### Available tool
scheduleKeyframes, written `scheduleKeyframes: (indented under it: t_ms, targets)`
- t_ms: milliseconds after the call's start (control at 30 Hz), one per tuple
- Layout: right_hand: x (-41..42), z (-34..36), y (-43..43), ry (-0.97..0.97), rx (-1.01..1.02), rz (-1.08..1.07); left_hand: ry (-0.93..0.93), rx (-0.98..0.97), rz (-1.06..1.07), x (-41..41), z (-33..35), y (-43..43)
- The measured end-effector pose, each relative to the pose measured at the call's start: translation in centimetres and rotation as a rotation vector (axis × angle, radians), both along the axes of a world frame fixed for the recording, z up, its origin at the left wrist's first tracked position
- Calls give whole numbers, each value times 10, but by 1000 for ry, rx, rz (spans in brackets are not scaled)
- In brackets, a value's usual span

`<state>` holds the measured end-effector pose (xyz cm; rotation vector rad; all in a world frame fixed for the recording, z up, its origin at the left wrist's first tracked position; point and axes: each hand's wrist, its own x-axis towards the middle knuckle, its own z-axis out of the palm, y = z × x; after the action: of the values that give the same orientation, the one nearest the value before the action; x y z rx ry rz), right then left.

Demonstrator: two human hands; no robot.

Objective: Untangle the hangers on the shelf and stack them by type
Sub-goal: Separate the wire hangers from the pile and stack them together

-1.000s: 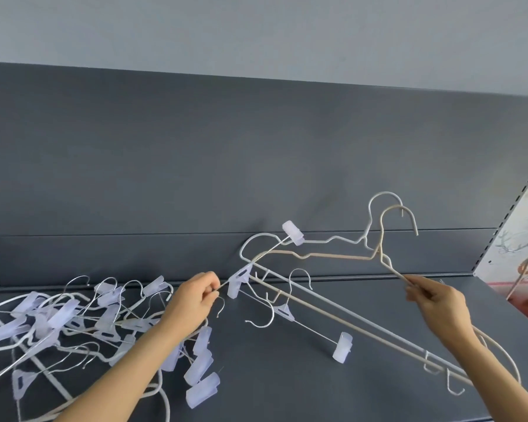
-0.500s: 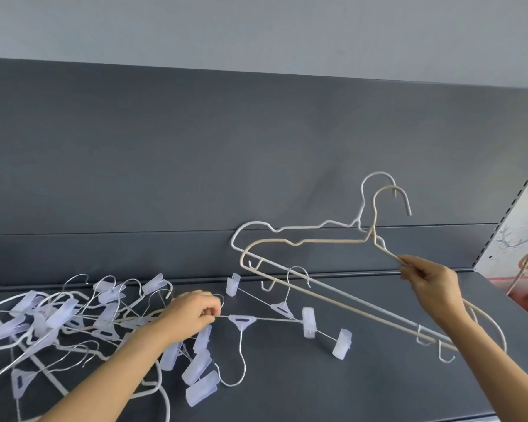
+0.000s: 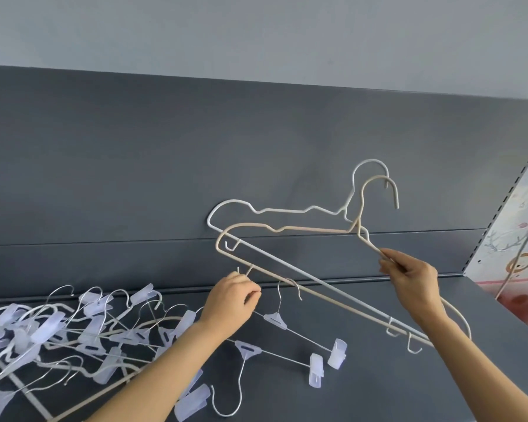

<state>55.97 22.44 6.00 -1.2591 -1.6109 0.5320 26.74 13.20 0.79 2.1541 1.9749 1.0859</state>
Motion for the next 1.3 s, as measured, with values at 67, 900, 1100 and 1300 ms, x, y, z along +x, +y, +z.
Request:
scheduleKeyframes:
  t_ms: [67,900,1100,1300]
  targets:
    - [4,7,2,-11,14,1,-44,-116,29,13,-4,7]
    - [36,-25,10,13,-111,-26,3,-196,-132,55,-37,42]
    - [40,-11,6,5,-79,-5,16,-237,-59,44,-32,38]
    - [58,4,7,33,-28,-77,51,-404,34,33,-34,22]
